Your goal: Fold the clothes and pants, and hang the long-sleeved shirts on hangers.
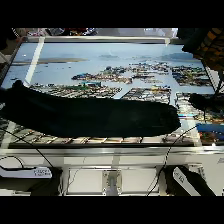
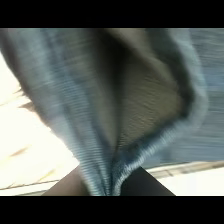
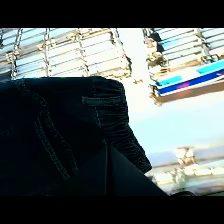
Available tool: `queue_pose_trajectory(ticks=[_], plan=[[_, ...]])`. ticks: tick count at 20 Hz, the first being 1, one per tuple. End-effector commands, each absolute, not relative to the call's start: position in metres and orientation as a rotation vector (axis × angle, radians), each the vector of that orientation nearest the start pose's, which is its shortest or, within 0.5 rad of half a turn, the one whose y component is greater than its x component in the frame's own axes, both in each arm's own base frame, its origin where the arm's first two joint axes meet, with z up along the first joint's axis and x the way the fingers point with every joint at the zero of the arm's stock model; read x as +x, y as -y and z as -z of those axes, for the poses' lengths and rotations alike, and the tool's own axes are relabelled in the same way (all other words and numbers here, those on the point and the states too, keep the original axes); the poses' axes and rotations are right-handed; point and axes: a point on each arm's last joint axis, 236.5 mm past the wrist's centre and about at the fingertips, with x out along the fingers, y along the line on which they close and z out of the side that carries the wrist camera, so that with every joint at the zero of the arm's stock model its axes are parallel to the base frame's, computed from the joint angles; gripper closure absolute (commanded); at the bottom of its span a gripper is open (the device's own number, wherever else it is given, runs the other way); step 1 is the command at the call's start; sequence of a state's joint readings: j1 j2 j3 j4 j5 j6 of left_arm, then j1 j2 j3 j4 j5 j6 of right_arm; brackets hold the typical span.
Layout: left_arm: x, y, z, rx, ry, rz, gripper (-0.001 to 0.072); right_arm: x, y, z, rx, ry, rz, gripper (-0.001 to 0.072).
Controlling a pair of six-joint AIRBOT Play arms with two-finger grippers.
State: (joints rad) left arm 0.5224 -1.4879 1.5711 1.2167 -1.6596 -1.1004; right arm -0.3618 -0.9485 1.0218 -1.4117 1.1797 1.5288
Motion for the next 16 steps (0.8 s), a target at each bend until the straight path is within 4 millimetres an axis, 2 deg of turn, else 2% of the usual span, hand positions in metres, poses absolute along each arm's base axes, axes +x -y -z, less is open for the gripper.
queue_pose_trajectory(ticks=[1, 5, 10, 14, 16], plan=[[0.363, -0.047, -0.070, -0.247, -1.442, 0.311, 0.0689, 0.327, 0.087, -0.077, 0.271, -1.049, 0.192, 0.0699], [0.366, 0.036, -0.070, -0.137, -1.483, 0.444, 0.0689, 0.327, 0.087, -0.078, 0.248, -1.049, 0.180, 0.0699], [0.358, 0.131, -0.070, -0.031, -1.484, 0.559, 0.0689, 0.329, 0.088, -0.079, 0.237, -1.038, 0.177, 0.0699], [0.358, 0.193, -0.071, -0.003, -1.418, 0.604, 0.0689, 0.332, 0.089, -0.080, 0.222, -1.027, 0.172, 0.0699], [0.355, 0.216, -0.065, -0.004, -1.419, 0.614, 0.0689, 0.332, 0.089, -0.080, 0.212, -1.028, 0.166, 0.0699]])
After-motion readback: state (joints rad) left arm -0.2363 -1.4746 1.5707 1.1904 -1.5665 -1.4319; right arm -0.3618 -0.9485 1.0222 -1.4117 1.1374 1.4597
